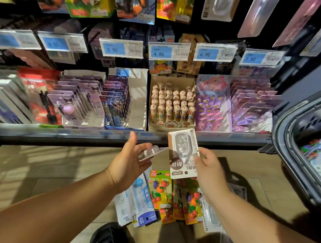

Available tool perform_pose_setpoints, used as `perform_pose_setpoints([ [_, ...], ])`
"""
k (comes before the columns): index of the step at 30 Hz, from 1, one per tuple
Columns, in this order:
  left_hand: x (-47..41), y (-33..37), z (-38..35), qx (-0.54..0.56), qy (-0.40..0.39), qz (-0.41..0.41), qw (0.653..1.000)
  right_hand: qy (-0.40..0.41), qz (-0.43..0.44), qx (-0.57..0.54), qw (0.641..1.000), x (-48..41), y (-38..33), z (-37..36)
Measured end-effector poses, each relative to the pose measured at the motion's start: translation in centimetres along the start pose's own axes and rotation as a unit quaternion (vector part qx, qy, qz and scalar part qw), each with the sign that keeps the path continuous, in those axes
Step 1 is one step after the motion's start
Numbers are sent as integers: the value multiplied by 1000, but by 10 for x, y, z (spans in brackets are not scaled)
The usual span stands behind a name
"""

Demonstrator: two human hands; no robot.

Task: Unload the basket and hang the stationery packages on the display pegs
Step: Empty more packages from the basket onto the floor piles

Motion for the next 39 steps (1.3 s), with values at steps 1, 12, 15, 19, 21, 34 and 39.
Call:
perform_pose_setpoints([
  [1,1,0,-1,-36,10,2,999,-6,3,-1,1000,0,1,0],
  [12,-22,39,-59,-495,-29,-32,868,-32,-84,-129,988,18,36,12],
  [15,-46,31,-94,-616,-77,-8,784,-17,-101,-120,987,24,57,28],
  [19,-77,-28,-128,-655,-88,48,749,10,-113,-157,981,30,122,48],
  [21,-88,-73,-139,-626,-71,58,775,48,-135,-155,977,42,139,74],
  [34,-95,-196,-150,-444,-17,166,881,85,-241,-35,966,40,208,149],
  [39,-106,-199,-139,-540,-70,223,809,2,-287,18,958,38,211,139],
])
Point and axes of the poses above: each hand's wrist, its own x-axis away from the middle knuckle, its own z-axis out of the back of the hand, y = z × x, the point moved 8 cm from there along -x, towards the middle knuckle, and after that the axes turned 8 degrees about -y, right-handed, at the moved point
